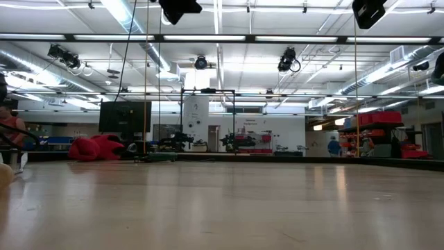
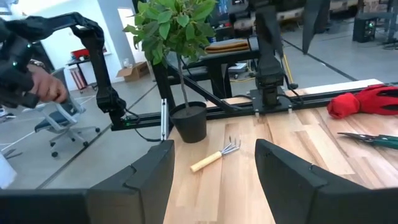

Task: Pick & Place Garden tools in Gardening bag
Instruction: Put the brown hand rake into the white gardening bag

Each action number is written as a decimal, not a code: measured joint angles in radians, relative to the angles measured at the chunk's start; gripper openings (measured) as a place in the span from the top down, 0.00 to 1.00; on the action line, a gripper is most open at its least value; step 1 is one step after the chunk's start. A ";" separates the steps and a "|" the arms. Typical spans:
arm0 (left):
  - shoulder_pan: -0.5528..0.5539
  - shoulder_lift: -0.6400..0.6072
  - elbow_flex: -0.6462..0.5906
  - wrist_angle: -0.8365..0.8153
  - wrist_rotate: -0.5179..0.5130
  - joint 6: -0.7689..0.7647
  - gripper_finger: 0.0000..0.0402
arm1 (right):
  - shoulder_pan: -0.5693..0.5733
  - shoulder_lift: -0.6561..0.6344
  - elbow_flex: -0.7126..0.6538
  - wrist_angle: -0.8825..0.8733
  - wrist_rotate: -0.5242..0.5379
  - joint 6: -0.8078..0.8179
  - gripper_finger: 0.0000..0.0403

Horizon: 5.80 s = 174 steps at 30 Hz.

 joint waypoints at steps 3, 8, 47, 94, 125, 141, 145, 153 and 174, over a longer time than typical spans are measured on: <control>-0.013 0.034 0.000 -0.032 0.001 0.060 0.62 | 0.000 0.000 0.000 0.000 0.000 0.000 0.44; -0.042 0.084 0.000 -0.065 0.000 0.164 0.58 | 0.000 0.000 0.000 -0.004 0.000 0.000 0.44; -0.533 0.349 0.000 -0.161 -0.049 0.173 0.55 | 0.000 0.000 0.000 -0.011 -0.001 0.000 0.44; -0.626 0.578 -0.007 -0.237 -0.081 0.120 0.55 | 0.000 0.000 -0.001 -0.033 0.000 -0.026 0.44; -0.627 0.628 -0.006 -0.236 -0.082 0.121 0.79 | 0.000 0.000 -0.001 -0.035 0.000 -0.027 0.44; -0.627 0.628 -0.007 -0.236 -0.042 0.123 0.81 | 0.000 0.000 -0.001 -0.035 0.000 -0.028 0.44; -0.627 0.628 -0.007 -0.236 -0.043 0.122 0.80 | 0.000 0.000 -0.001 -0.035 0.000 -0.028 0.44; -0.627 0.628 -0.007 -0.237 -0.026 0.120 0.81 | 0.000 0.000 -0.001 -0.035 0.000 -0.028 0.44; -0.615 0.598 -0.007 -0.273 -0.039 0.120 0.81 | 0.000 0.000 -0.001 -0.035 0.000 -0.028 0.44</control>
